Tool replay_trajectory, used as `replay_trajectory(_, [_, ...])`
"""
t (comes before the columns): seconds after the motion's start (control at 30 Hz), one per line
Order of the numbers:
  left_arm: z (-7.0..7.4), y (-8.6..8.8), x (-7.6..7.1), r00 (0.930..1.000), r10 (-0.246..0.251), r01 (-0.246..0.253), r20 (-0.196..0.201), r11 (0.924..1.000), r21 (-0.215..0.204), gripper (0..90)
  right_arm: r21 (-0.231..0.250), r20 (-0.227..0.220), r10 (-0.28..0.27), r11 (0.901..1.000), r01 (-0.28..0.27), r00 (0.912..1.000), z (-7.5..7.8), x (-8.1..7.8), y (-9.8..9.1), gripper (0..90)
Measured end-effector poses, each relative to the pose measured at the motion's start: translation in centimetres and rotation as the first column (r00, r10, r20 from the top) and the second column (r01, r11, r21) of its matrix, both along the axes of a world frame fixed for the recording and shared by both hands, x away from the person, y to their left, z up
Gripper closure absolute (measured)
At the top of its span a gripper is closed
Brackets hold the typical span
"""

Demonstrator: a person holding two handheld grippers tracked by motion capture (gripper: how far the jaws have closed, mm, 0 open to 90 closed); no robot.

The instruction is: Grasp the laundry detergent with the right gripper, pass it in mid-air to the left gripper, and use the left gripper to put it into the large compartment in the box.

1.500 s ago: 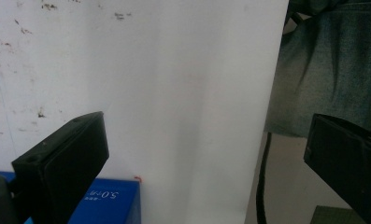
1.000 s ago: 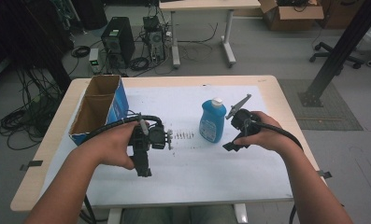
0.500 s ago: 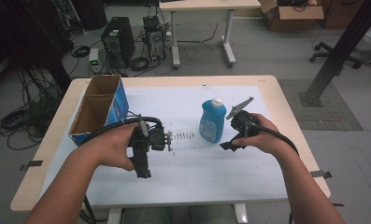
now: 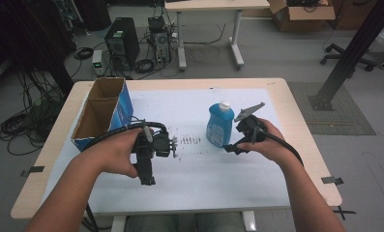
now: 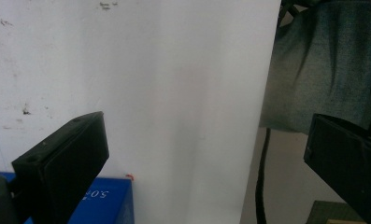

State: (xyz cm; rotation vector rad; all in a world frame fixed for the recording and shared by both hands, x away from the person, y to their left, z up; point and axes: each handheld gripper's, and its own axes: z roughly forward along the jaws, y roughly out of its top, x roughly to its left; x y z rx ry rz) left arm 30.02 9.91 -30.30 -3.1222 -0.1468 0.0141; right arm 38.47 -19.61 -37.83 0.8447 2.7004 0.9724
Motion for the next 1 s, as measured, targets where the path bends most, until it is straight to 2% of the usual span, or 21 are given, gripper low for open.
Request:
replay_trajectory(0.17, [0.0, 0.1, 0.0, 1.0, 0.004, -0.004, 0.002, 1.0, 0.001, 0.4, 0.006, 0.0, 0.003, 1.0, -0.003, 1.0, -0.5, 0.1, 0.1, 2.8])
replay_trajectory(0.47, [-0.1, 0.1, 0.0, 1.0, 0.002, -0.002, 0.0, 1.0, 0.004, 0.4, 0.073, 0.032, -0.028, 0.997, 0.025, 0.9991, -0.9, 0.4, 0.4, 2.4])
replay_trajectory(0.77, [-0.1, 0.1, -0.1, 1.0, 0.002, -0.002, 0.003, 1.0, 0.008, 0.4, 0.095, 0.041, -0.046, 0.9946, 0.042, 0.9981, -1.4, 0.7, 0.8, 2.2])
replay_trajectory(0.8, [0.0, 0.1, -0.1, 1.0, 0.002, -0.002, 0.006, 1.0, 0.007, 0.4, 0.117, 0.045, -0.05, 0.9922, 0.044, 0.9977, -1.5, 0.8, 0.9, 2.2])
replay_trajectory(1.0, [-0.1, 0.0, -0.1, 1.0, -0.001, 0.001, 0.003, 0.9999, 0.011, 0.4, 0.144, 0.069, -0.073, 0.9876, 0.062, 0.9949, -1.9, 1.0, 1.1, 2.2])
